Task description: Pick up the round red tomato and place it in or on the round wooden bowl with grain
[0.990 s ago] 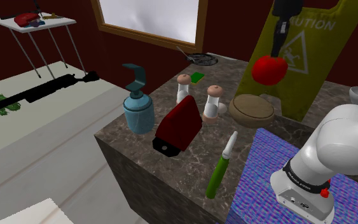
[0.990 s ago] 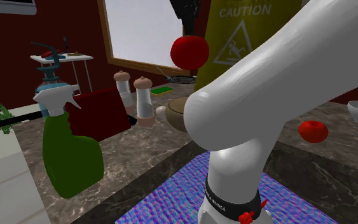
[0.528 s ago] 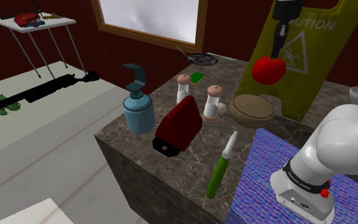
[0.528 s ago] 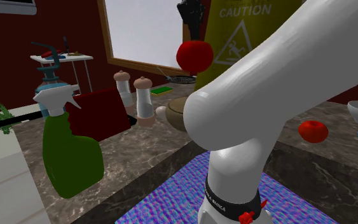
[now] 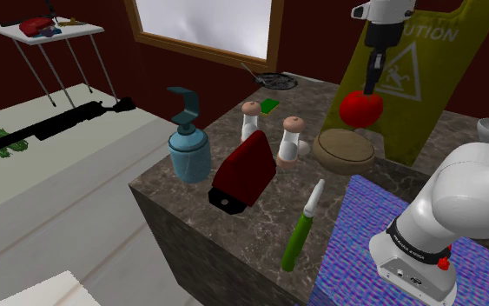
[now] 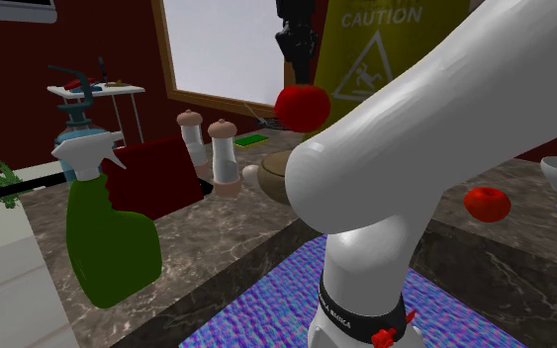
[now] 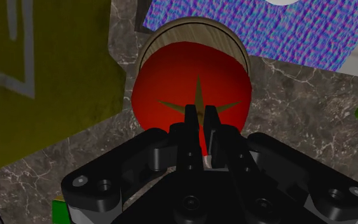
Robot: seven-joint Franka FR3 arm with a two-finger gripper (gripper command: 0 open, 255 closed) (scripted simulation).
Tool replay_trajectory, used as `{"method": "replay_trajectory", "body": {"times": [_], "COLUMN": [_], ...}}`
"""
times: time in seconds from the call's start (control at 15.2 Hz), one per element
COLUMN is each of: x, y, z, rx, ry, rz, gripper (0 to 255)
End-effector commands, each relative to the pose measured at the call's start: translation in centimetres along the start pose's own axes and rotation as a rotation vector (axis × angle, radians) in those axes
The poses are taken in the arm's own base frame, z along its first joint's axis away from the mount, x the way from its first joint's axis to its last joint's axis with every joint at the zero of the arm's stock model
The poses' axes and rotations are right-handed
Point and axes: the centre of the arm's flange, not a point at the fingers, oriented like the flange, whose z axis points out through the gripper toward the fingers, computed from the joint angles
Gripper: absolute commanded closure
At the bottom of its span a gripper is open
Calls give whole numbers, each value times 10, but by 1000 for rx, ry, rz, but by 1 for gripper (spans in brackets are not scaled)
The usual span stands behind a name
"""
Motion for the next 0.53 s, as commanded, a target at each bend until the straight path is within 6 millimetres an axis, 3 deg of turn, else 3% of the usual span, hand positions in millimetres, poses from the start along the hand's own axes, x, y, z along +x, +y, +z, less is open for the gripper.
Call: {"method": "replay_trajectory", "body": {"times": [0.0,0.46], "x": [1,6], "y": [-1,-2], "z": [10,47], "rx": [0,0], "ry": [1,1], "rz": [0,0], "gripper": [255,255]}}
